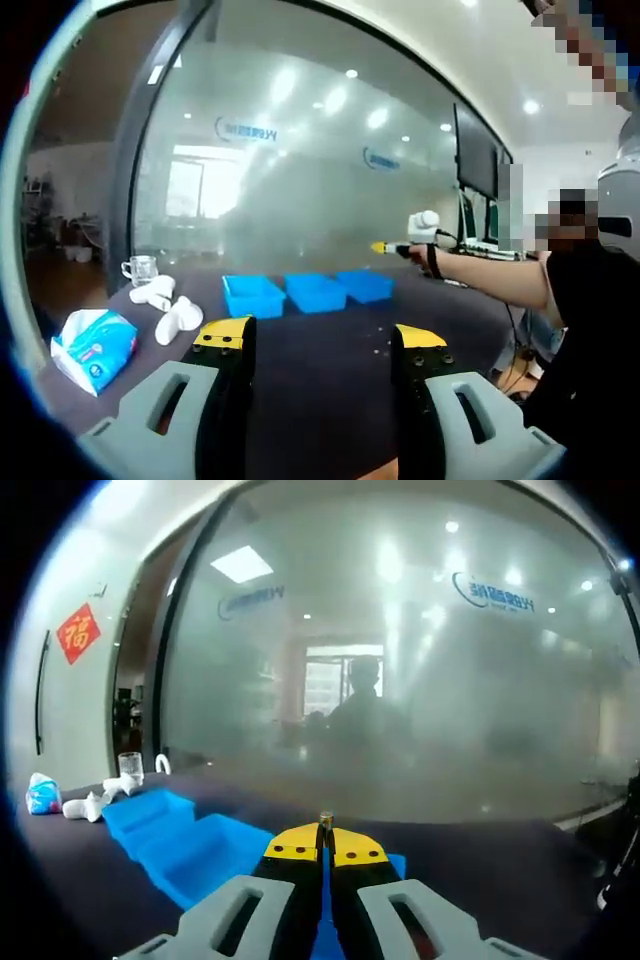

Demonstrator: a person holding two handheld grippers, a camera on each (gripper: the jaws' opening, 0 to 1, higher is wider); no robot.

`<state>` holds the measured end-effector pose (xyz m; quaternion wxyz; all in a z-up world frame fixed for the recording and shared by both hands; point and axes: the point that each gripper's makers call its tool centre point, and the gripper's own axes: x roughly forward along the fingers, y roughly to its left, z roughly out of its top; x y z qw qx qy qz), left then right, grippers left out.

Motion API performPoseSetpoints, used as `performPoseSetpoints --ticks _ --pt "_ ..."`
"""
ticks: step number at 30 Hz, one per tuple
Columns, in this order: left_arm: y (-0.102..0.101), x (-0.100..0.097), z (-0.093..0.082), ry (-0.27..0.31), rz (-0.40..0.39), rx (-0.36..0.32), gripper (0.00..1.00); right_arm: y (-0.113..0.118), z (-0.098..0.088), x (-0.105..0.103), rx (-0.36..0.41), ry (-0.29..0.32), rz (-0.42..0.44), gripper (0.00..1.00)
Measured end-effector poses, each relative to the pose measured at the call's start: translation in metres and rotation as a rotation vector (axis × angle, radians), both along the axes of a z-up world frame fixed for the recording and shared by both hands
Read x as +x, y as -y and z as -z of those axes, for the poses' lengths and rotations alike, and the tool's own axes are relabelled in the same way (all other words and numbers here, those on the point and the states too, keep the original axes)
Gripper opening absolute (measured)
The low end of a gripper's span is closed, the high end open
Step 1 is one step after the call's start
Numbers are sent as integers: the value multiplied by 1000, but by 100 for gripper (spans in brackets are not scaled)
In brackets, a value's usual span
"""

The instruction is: Sort the screws, nuts, and washers into the corresponding bins

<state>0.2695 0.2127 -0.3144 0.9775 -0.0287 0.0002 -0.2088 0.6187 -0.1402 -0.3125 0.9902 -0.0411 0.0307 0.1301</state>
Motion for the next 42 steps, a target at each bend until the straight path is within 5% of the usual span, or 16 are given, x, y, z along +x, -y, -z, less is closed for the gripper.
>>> performPoseSetpoints --ticks 4,7,20,30,37,42 --pt "0 -1 0 1 0 0 53 0 0 1 -4 4 2 6" --pt "-1 -1 0 1 -2 0 53 -2 -2 3 -7 18 -9 22" --pt "1 -3 -1 5 3 2 53 -10 -20 -26 30 58 -55 29" --pt "7 -1 0 9 23 -10 53 -27 -12 -98 16 83 -164 32" --pt "14 4 6 1 47 -11 53 -35 -9 -162 78 84 -259 35" --pt "21 8 9 -7 73 -8 53 -40 -1 -209 15 92 -320 37"
